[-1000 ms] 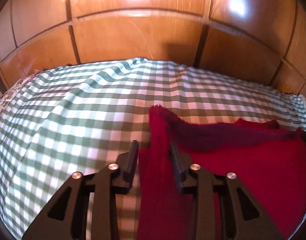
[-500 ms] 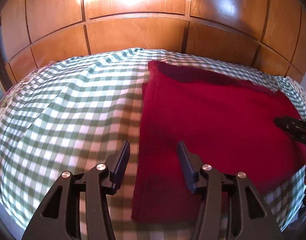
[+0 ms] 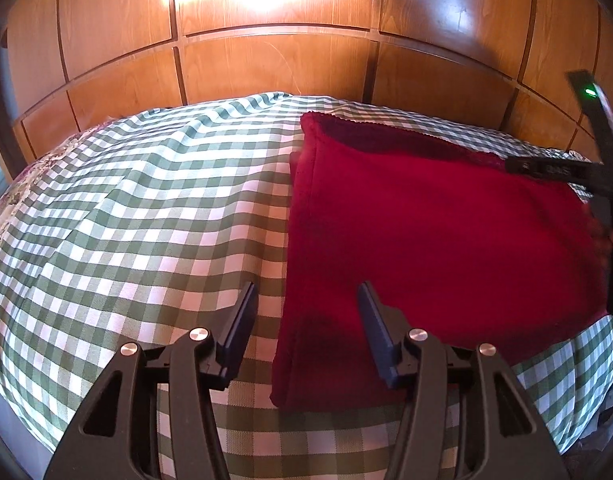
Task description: Fold small clothes
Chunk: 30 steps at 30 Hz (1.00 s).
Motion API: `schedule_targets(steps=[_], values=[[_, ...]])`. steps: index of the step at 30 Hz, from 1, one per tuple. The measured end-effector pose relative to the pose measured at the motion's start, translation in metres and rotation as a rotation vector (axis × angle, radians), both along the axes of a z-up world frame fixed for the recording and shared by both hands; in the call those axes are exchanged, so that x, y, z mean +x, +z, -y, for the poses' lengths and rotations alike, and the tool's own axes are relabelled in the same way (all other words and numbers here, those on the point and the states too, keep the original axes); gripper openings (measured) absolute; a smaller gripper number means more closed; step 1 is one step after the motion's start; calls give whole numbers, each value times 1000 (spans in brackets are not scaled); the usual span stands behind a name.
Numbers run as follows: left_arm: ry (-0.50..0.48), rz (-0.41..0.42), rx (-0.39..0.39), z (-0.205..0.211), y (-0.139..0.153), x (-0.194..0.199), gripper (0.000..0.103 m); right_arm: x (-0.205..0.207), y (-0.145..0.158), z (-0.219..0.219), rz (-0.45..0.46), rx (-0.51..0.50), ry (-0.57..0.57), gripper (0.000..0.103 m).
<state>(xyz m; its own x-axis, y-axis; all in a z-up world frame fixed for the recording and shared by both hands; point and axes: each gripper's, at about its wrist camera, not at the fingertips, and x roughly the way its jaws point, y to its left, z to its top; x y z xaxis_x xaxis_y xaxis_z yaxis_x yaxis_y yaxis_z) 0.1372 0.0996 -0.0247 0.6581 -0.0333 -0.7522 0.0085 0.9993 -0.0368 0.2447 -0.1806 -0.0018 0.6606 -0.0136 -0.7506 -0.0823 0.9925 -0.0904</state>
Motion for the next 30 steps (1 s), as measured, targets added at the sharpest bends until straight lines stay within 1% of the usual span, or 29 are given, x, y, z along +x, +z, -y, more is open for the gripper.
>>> schedule_targets(steps=[4, 8, 9, 10, 12, 15, 17, 22, 23, 25, 29, 30], values=[[-6, -2, 4, -1, -2, 1, 55, 28, -10, -7, -33, -92, 25, 63], [-11, -7, -8, -2, -4, 3, 55, 49, -26, -12, -81, -167, 59, 63], [-12, -7, -13, -3, -3, 3, 56, 51, -29, -12, -92, -168, 68, 54], [-13, -8, -19, -5, -3, 4, 57, 52, -29, -11, -94, -162, 75, 52], [-10, -11, -46, -10, 0, 7, 56, 50, -26, -10, -84, -146, 84, 52], [-7, -23, -122, -24, 5, 20, 56, 47, -18, -3, -66, -91, 79, 52], [3, -22, -161, -32, 10, 34, 56, 47, -13, 0, -55, -76, 83, 52], [-1, -35, -280, -42, 17, 80, 56, 54, -12, 0, -58, -101, 101, 52], [-2, -38, -290, -40, 17, 89, 55, 56, -14, 0, -60, -105, 101, 52], [-11, -50, -285, -34, 15, 107, 55, 61, -17, 1, -74, -95, 107, 52], [-37, -71, -277, -20, 10, 136, 53, 58, -15, -1, -103, -38, 174, 52], [-42, -81, -268, -16, 7, 144, 52, 55, -14, -1, -107, -25, 196, 57]])
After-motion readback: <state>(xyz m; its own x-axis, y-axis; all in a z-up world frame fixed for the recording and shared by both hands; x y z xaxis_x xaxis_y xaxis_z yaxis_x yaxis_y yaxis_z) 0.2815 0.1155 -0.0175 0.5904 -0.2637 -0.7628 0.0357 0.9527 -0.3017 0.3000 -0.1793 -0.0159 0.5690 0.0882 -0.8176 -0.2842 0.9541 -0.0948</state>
